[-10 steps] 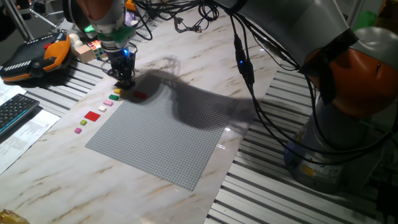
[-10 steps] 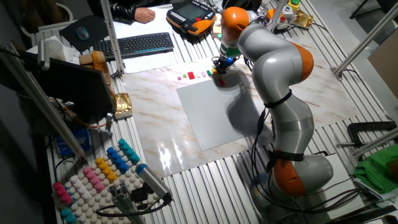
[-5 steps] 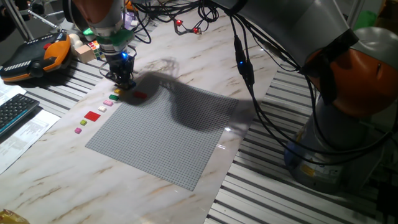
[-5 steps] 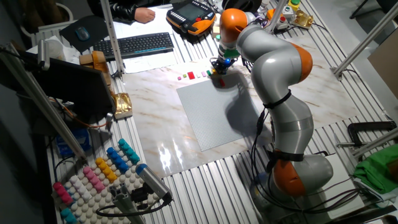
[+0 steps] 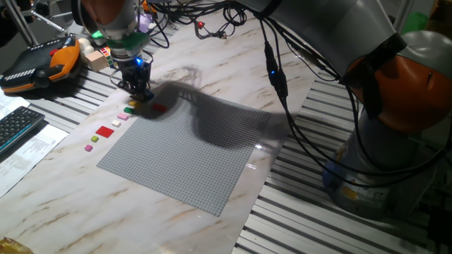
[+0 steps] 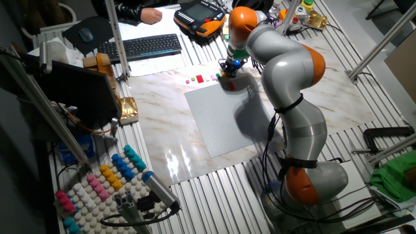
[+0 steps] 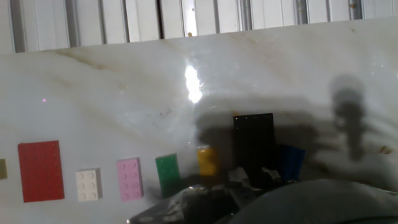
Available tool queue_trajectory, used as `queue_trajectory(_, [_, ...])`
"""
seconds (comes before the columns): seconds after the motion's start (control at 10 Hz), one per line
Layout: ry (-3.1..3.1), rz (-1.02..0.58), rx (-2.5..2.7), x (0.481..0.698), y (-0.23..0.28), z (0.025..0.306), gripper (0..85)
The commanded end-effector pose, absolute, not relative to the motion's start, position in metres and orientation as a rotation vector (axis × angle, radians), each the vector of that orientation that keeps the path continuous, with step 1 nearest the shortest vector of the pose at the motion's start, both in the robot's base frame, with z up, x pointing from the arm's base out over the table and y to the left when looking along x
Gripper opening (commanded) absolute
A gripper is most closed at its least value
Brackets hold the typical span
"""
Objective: Build with small Lego blocks
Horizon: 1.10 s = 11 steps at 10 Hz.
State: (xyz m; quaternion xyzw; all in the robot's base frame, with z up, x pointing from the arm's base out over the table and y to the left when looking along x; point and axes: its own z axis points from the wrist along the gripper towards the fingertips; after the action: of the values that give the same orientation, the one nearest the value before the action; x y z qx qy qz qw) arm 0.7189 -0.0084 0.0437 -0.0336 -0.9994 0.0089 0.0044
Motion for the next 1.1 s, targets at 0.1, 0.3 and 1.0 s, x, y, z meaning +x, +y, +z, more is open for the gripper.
queue_trajectory(0.1, [-3.113,0.002,-0.126,0.717,-0.02,0.046,28.7])
queue_trajectory(0.3, [-3.115,-0.005,-0.157,0.714,-0.029,0.047,28.7])
queue_trajectory(1.0, [-3.14,-0.077,-0.255,0.711,-0.039,0.035,29.7])
